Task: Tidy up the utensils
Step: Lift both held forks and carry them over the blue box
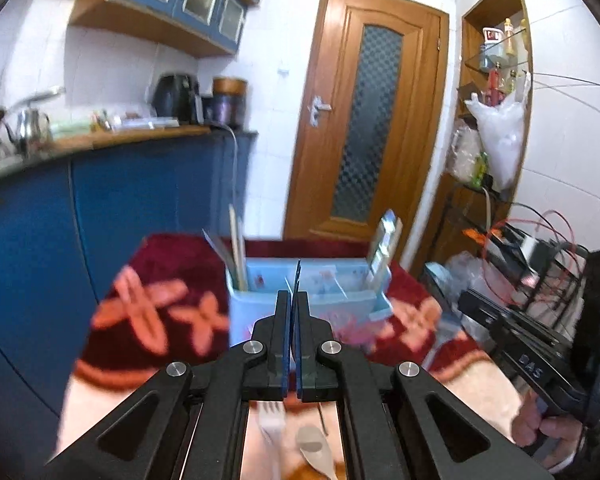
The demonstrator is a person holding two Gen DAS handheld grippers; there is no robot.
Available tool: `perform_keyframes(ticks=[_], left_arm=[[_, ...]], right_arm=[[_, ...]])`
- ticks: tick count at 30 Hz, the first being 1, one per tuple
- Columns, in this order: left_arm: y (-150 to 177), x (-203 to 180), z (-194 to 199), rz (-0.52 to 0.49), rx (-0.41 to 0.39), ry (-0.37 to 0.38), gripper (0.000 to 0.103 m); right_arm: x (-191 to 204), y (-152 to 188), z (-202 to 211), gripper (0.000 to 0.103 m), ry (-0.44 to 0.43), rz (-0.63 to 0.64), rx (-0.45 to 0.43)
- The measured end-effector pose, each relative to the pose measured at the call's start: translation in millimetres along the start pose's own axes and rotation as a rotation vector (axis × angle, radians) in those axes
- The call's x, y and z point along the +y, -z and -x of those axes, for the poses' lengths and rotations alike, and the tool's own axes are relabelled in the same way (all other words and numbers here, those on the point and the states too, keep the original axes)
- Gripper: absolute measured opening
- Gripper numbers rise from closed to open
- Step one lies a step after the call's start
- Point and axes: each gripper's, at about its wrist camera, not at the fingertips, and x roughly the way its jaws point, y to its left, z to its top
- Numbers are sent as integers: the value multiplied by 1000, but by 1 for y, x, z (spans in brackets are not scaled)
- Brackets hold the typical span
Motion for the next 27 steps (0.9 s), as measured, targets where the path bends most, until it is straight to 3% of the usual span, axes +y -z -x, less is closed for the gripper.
perform_keyframes(ticks=[7, 14, 22, 27], left_arm=[[-48, 8, -4, 0, -102, -82, 1], [-81, 16, -19, 12, -181, -187, 1], [-69, 24, -61, 6, -105, -214, 1], [-50, 27, -80, 17, -40, -202, 1]], right_arm=[[-10, -23, 4, 4, 42, -17, -48], [-15, -24, 10, 4, 76, 6, -71], [-25, -35, 9, 4, 116, 2, -95], [-27, -57, 8, 4, 163, 3, -171]])
